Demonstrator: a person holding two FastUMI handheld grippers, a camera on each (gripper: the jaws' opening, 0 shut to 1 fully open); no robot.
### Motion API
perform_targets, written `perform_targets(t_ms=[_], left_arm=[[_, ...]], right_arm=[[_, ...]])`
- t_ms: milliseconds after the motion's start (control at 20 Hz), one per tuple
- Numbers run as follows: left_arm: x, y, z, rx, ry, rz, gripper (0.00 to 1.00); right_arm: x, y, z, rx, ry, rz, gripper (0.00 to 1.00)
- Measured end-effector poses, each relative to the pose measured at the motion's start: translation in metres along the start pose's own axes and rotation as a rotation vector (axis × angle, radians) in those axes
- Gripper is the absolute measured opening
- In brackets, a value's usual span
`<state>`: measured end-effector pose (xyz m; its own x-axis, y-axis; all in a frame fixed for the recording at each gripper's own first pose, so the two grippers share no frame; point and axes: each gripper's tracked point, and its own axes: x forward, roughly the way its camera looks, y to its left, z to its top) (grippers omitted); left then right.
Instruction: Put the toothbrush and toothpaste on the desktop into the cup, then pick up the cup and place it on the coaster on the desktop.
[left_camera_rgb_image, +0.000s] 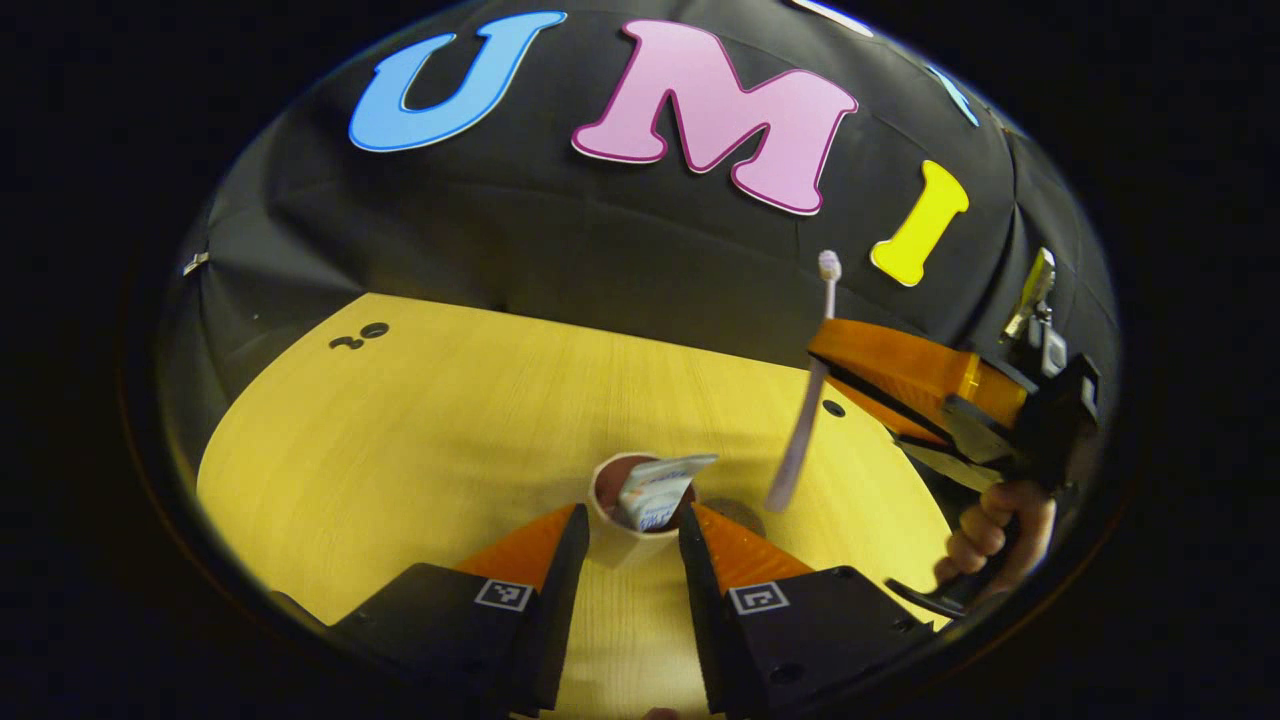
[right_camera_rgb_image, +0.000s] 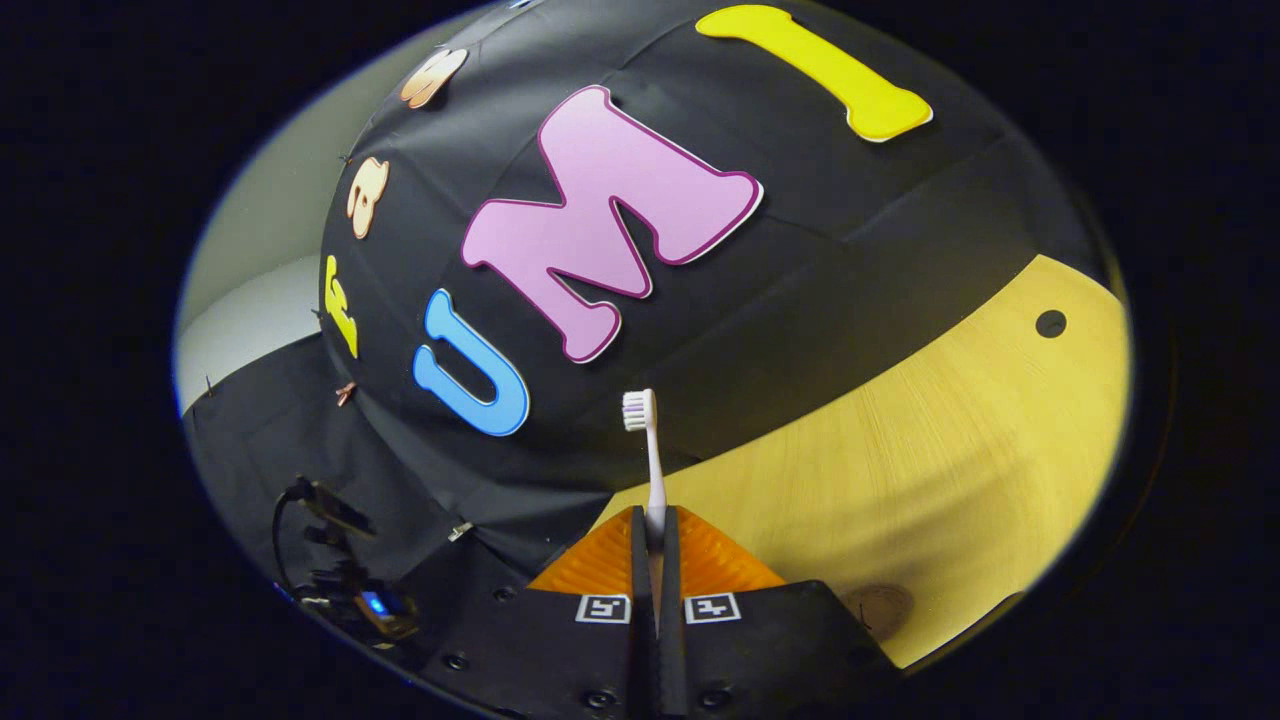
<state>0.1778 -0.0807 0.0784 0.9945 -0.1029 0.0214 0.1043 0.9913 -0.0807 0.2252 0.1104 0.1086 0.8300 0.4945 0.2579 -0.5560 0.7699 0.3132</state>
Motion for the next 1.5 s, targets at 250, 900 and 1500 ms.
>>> perform_targets(t_ms=[250,900,1500], left_arm=[[-0.04,0.014,-0.026,-0.02,0.023,0.024,0.57],[-0.061,0.011,-0.043,0.031,0.018,0.06,0.57],[-0.047,0.012,-0.032,0.037,0.077,0.021,0.57]], right_arm=[[0.028,-0.013,-0.022,-0.034,-0.008,0.014,0.05],[0.048,-0.035,-0.087,-0.275,0.083,0.046,0.07],[0.013,-0.043,-0.116,-0.277,0.248,-0.003,0.36]])
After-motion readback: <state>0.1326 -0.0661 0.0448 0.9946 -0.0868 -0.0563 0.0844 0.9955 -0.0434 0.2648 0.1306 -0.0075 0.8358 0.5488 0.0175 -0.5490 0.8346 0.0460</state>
